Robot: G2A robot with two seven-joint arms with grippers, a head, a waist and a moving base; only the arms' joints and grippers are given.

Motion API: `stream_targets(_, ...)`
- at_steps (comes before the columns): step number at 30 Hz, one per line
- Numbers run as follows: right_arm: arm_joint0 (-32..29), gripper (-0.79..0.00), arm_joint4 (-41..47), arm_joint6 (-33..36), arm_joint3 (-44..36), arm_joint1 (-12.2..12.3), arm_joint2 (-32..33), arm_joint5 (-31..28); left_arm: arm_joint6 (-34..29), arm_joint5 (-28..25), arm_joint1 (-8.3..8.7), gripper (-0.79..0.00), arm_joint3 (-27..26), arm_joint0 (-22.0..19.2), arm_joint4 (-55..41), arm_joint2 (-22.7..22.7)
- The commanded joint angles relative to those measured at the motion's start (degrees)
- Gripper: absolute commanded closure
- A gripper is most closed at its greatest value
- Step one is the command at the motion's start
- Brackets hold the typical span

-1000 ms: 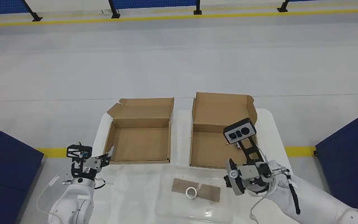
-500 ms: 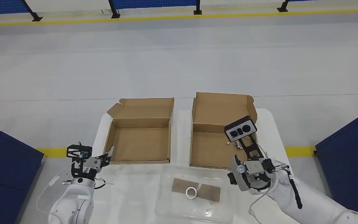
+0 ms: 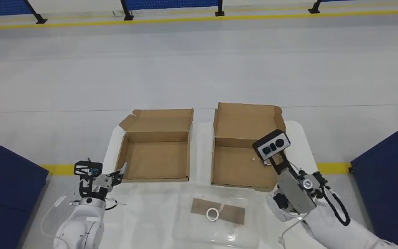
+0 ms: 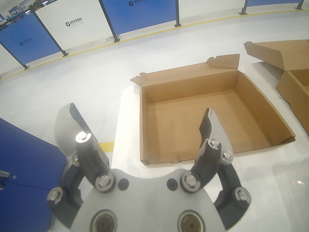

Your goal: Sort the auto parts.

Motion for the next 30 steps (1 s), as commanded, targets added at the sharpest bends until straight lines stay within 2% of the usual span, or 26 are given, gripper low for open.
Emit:
stream_targets(1,-0.5,0.0,-0.7,-0.4,-0.1,-0.4,0.7,0.5,0.0,0.0,0.0,-0.785,0.0,0.0,0.0,0.0)
stream_targets(13,-4.2,0.0,-9.6,-5.9,0.2,-1.9,6.0,0.7,0.0,0.0,0.0,-0.785,0.0,0.0,0.0,0.0)
stream_targets(30,-8.5,0.0,-9.2,-5.0,-0.8,-4.6,11.7,5.5,0.0,0.0,0.0,-0.785,0.0,0.0,0.0,0.0)
